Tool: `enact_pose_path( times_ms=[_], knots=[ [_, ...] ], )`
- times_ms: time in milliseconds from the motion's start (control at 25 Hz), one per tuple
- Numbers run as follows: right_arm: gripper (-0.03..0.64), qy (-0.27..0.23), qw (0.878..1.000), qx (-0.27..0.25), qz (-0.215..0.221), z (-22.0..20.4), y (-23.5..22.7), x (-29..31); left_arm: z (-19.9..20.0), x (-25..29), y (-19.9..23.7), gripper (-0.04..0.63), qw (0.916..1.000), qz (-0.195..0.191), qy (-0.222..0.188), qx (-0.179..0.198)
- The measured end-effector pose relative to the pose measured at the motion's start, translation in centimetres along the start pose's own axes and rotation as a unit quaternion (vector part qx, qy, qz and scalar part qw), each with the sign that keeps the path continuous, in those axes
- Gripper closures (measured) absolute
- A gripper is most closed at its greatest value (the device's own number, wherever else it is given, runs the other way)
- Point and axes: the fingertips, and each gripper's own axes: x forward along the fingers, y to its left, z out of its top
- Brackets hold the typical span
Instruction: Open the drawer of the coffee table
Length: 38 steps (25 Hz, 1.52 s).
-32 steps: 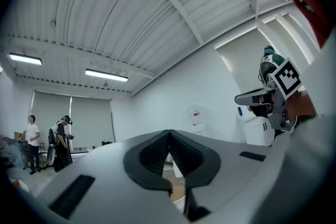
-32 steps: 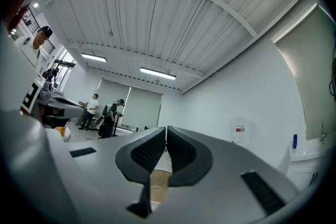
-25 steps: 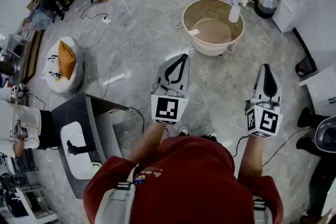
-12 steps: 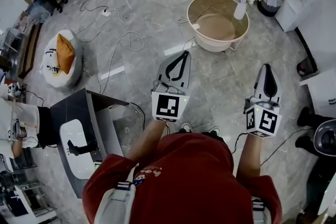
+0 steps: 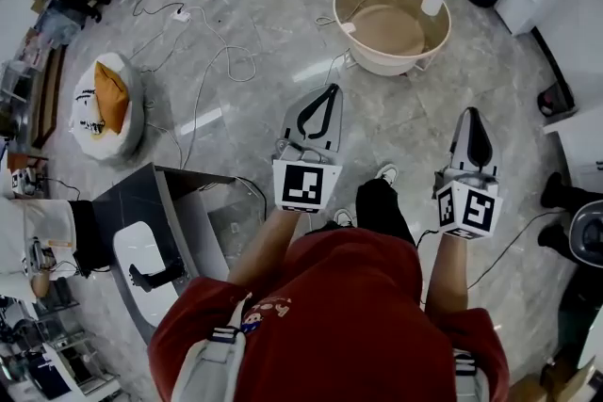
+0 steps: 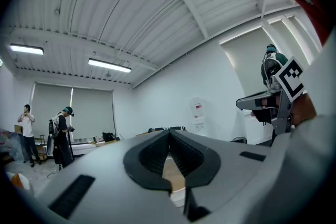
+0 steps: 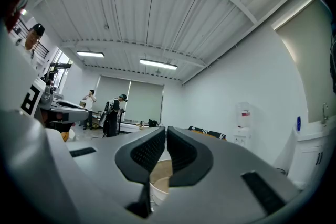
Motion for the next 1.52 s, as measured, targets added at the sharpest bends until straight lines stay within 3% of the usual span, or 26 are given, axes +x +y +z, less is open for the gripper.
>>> enact_pose_path(
  times_ms=[120,240,400,960,1280,1520],
  knots=[
    [0.592,0.000,1.000,0.009,0.001,-0.7,-0.3,1.8,-0.6,1.2,0.6,0.581,0.9997,-0.002,0.018,-0.017],
    [0.592,-0.009,1.000,0.017,0.000,-1.2,-1.4,4.5,-0.6,3.5,1.3,0.581,0.9997,0.005,0.024,-0.009],
    [0.592,-0.016,0.999,0.030,0.000,-1.4,-3.4,8.7,-0.1,8.2,1.6,0.581,0.9997,-0.002,0.023,0.007],
    [0.592,0.004,0.999,0.034,-0.001,-2.6,-11.5,22.6,0.1,26.0,1.5,0.581,0.9995,-0.025,0.017,0.001],
    [0.592,0.018,1.000,0.024,-0.005,-3.6,-9.8,26.8,-1.7,29.7,5.0,0.581,0.9991,-0.037,0.018,-0.002],
    [0.592,0.021,0.998,0.026,-0.044,-3.8,-6.5,28.1,-3.5,29.7,8.5,0.581,0.9972,-0.072,0.014,-0.011]
  ],
)
